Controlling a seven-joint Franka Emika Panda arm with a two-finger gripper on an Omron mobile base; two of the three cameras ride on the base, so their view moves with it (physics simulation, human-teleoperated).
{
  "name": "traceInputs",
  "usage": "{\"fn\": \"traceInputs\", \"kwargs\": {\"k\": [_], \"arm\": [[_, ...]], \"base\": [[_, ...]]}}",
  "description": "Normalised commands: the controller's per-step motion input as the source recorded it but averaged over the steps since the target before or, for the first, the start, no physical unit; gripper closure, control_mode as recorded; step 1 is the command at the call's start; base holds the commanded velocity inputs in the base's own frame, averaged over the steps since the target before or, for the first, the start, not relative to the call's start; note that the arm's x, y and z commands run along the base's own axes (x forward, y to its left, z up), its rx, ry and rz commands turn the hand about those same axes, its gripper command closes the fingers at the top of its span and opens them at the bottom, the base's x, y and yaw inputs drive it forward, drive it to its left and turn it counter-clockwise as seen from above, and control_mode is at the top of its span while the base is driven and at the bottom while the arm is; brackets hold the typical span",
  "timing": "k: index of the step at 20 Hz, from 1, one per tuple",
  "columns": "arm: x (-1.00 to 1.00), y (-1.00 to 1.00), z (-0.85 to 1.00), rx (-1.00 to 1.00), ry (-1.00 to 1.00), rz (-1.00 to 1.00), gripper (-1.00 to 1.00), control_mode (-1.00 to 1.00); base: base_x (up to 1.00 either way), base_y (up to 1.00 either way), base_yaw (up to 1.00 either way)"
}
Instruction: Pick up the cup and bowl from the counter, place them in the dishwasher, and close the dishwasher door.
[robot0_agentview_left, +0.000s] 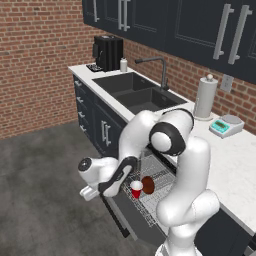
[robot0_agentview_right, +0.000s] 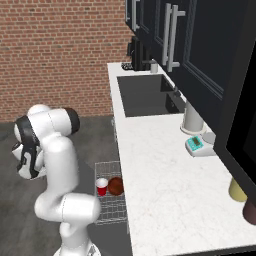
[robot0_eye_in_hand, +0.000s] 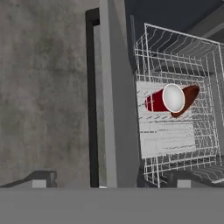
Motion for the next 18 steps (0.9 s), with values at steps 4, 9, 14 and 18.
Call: {"fn": "traceInputs", "kwargs": {"k": [4,9,14,18], "arm": [[0.06,0.24,-0.57,-0.19,-0.02,0.00,-1.00,-1.00],[0.19,0.19,-0.49,-0.15,-0.01,-0.01,-1.00,-1.00],[0.29,0.00,-0.41,-0.13,0.00,0.00,-1.00,-1.00],[0.40,0.00,-0.55,-0.14,0.00,0.00,-1.00,-1.00]], "base": [[0.00,0.00,0.00],[0.00,0.00,0.00],[0.00,0.00,0.00],[0.00,0.00,0.00]]}}
